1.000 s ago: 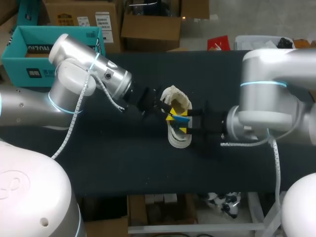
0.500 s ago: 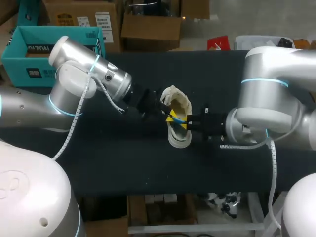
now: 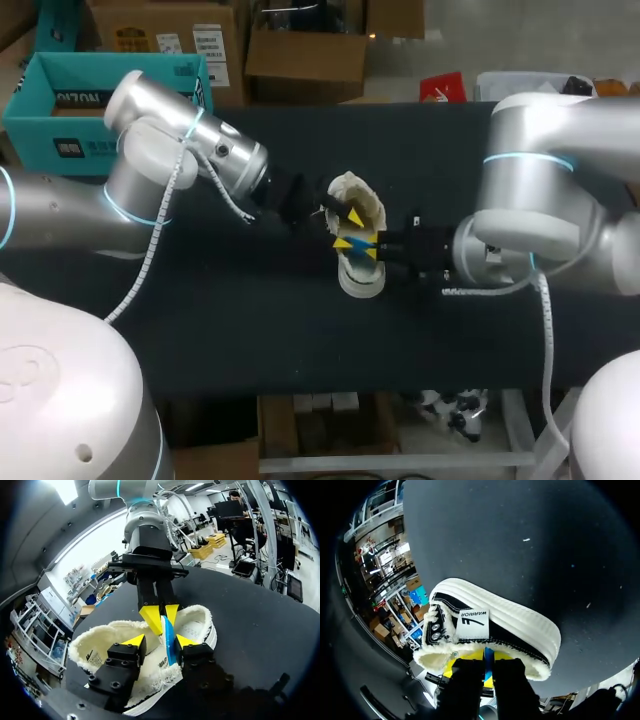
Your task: Open the shoe tongue, take the insole out of the shoe, put the insole back into the shoe, and pack the shoe into the shoebox
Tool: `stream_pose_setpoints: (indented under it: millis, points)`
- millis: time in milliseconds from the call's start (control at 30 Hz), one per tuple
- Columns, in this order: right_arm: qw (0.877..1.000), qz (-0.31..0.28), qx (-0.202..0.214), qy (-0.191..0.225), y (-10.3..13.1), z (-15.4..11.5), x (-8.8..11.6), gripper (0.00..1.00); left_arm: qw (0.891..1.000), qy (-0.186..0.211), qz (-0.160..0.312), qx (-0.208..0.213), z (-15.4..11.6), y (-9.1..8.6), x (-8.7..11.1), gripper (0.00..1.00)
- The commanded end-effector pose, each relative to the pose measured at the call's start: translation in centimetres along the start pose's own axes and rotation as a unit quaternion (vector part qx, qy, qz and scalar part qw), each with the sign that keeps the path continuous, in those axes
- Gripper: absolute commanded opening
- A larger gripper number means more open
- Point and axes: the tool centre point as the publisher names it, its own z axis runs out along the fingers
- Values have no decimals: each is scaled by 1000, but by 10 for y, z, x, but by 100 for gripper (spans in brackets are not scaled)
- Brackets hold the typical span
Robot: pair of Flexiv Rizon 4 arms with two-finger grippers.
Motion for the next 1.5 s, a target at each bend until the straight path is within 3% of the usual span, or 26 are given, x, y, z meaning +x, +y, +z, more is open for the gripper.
stream_pose_setpoints:
  millis: [33,267,433,633,733,800,933,1033,1100,1167,1200,1333,1367,1400,1500]
  points:
    - [1000,-4,-5,-14,0,3,1,0,1000,6,1,9,-12,-5,4,100]
    - [998,-29,-26,-42,-9,-5,-10,0,999,23,-17,34,-28,-28,10,100]
    - [997,-31,-23,-63,-2,-1,-24,0,995,33,-65,63,-40,-45,12,100]
    - [996,-31,-18,-76,6,2,-31,0,990,44,-115,68,-51,-58,19,100]
    - [996,-39,-19,-77,4,-5,-33,69,987,46,-142,59,-56,-63,22,100]
    - [996,-46,-26,-75,0,-14,-32,85,984,46,-161,57,-62,-66,24,100]
    - [994,-64,-41,-72,-14,-32,-30,92,979,40,-197,38,-73,-68,28,100]
    - [993,-76,-50,-78,-24,-39,-27,79,974,37,-223,21,-78,-68,32,100]
    - [992,-85,-51,-82,-31,-42,-23,44,970,37,-242,15,-82,-67,36,100]
    - [991,-96,-41,-83,-37,-42,-21,23,966,30,-256,0,-85,-66,39,100]
    - [990,-101,-38,-85,-39,-41,-20,0,963,29,-268,-1,-87,-66,42,100]
    - [988,-113,-22,-98,-41,-29,-19,0,949,23,-313,-33,-97,-67,53,100]
    - [988,-114,-19,-100,-40,-27,-19,0,947,11,-317,-57,-99,-68,56,100]
    - [988,-117,-13,-103,-39,-23,-19,0,940,-14,-323,-108,-100,-66,60,100]
    - [986,-124,-6,-112,-35,-8,-21,0,940,-14,-323,-108,-100,-66,60,100]
